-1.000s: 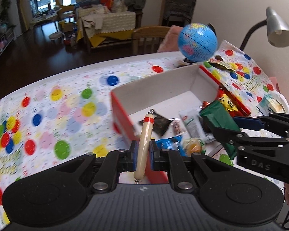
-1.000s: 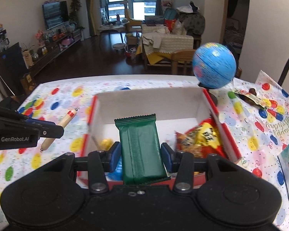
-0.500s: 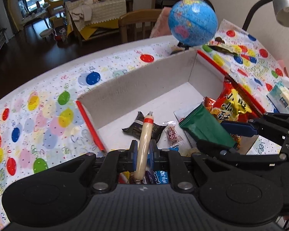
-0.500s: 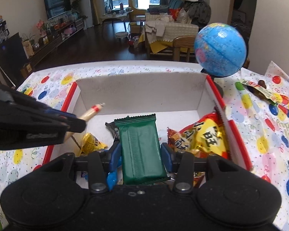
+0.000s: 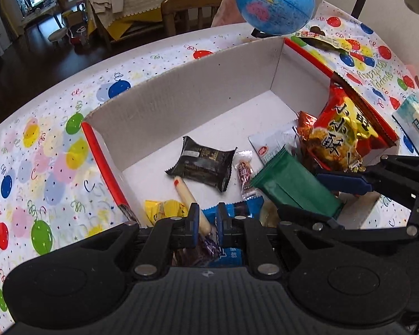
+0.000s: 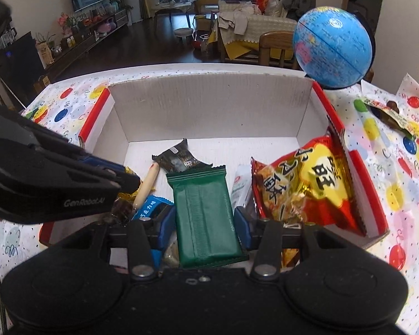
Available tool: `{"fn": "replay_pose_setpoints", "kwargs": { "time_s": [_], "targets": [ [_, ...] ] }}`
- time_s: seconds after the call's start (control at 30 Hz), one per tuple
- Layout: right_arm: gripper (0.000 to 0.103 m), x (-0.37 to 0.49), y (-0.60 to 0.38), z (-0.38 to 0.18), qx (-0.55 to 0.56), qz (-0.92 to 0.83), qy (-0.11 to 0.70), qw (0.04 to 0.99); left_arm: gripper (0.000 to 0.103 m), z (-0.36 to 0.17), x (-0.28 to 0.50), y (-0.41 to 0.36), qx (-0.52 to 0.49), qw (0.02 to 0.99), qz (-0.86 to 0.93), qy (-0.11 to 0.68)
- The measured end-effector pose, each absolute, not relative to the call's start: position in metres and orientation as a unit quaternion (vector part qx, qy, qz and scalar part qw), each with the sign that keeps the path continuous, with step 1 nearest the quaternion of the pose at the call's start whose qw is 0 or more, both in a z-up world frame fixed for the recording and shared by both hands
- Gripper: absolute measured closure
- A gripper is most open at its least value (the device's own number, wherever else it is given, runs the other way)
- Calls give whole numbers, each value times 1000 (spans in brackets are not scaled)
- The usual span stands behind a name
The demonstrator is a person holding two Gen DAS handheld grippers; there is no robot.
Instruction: Organize snacks
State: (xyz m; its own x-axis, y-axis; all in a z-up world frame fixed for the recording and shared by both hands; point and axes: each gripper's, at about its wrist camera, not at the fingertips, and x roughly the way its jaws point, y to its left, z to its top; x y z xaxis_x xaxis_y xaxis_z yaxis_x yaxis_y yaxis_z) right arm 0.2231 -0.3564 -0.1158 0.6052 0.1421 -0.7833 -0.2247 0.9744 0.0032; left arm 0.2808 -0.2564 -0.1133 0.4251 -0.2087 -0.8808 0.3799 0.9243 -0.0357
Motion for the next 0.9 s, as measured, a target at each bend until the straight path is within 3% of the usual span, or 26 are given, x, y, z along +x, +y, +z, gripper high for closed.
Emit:
{"fn": "replay_pose_setpoints", "kwargs": {
  "time_s": [0.67, 0.9],
  "targets": [
    [39, 171, -362, -74, 1, 84, 377, 922, 89, -65, 224, -224, 47, 863, -204, 459],
    [33, 144, -353, -55, 20, 75, 354, 932, 59, -48, 202, -204, 33, 870, -216, 442]
  ]
}}
